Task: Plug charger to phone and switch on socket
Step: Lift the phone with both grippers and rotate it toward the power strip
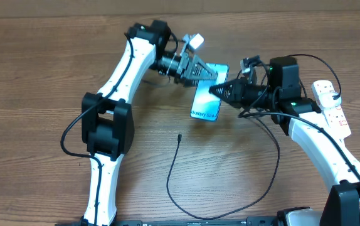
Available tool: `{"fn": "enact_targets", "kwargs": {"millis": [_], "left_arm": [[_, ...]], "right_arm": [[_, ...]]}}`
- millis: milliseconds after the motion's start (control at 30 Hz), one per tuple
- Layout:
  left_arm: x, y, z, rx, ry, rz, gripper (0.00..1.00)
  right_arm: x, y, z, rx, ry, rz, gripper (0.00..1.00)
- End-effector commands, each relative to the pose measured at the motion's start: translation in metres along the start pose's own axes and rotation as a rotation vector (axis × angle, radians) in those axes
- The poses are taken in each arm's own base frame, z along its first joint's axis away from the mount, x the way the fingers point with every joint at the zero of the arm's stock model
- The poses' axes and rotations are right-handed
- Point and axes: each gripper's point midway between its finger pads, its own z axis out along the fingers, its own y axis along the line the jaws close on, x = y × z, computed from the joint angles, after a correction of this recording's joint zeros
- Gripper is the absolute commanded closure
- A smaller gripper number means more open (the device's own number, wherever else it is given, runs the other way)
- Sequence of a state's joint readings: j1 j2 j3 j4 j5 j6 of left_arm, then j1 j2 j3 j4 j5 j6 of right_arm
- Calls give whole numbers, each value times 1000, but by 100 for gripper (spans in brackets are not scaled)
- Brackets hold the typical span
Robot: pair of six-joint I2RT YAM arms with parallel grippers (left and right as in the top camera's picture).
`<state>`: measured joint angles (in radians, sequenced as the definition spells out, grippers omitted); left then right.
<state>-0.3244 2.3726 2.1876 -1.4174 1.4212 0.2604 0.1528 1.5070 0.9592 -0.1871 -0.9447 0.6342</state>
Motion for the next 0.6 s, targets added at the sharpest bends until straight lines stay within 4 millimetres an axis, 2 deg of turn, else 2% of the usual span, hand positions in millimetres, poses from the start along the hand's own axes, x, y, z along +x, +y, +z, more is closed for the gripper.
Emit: {"fn": "enact_targets", "kwargs": {"millis": [0,200,400,567], "left_arm": [[-11,-75,6,163,-18,130,49],[-8,-94,9,167,-3,106,54],[0,-97,16,171,16,61,58],[4,-98,20,173,25,54,62]], "right_arm": [[24,26,4,-162,134,35,96],[18,34,3,-193,117,-13,96],[2,37,-5,-211,59,-75,96],[-9,31,-13,-195,17,-70,96]]}}
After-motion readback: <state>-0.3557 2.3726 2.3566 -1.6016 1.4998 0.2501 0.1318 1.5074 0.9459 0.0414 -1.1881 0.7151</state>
